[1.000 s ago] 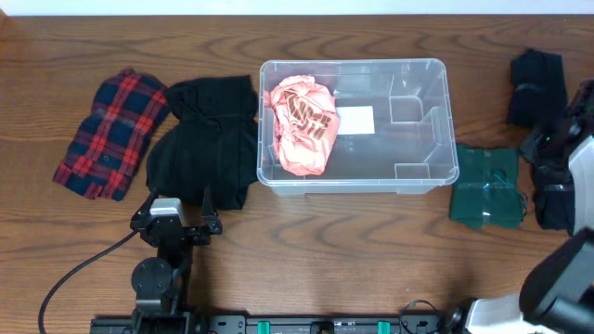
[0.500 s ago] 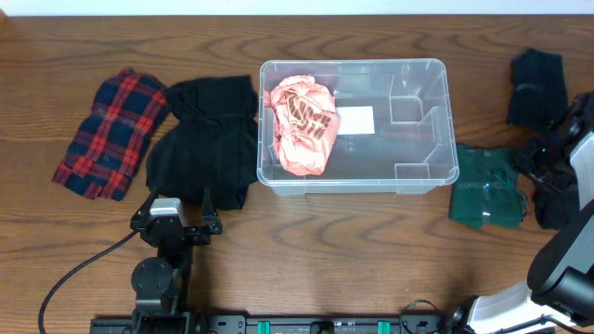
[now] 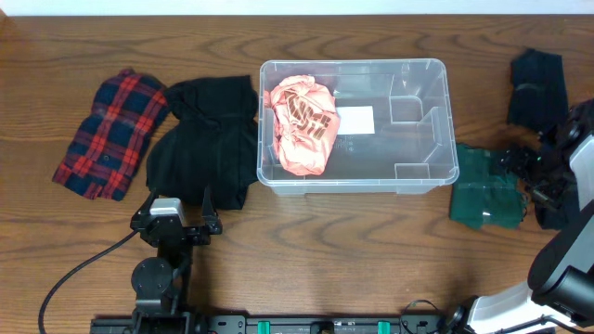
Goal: Pack container
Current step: 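Grasp the dark green cloth with the right gripper, then lift the green cloth and carry it into the bin, then lower the green cloth beside the pink shirt and release it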
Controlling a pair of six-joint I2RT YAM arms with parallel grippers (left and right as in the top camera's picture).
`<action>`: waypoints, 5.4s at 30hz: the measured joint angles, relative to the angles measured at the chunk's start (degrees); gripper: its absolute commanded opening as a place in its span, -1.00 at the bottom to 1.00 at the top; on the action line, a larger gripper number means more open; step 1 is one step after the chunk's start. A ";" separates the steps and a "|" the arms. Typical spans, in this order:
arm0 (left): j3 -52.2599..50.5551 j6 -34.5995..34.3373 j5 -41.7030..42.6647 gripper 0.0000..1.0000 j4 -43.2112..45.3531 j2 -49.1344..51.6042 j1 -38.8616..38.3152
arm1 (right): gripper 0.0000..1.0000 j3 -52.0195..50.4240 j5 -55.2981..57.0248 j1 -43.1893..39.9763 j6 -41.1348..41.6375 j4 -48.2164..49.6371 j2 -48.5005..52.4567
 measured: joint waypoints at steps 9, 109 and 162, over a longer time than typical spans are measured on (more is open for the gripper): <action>0.00 0.00 -0.02 0.96 0.00 0.00 0.00 | 0.71 -11.10 -3.50 -1.25 -0.09 12.72 0.00; 0.00 0.00 0.00 0.96 0.00 0.00 0.00 | 0.74 7.28 -0.11 45.29 -3.13 32.22 7.52; 0.00 0.00 -0.02 0.96 0.00 0.00 0.00 | -0.96 6.40 21.75 48.43 8.50 19.34 6.27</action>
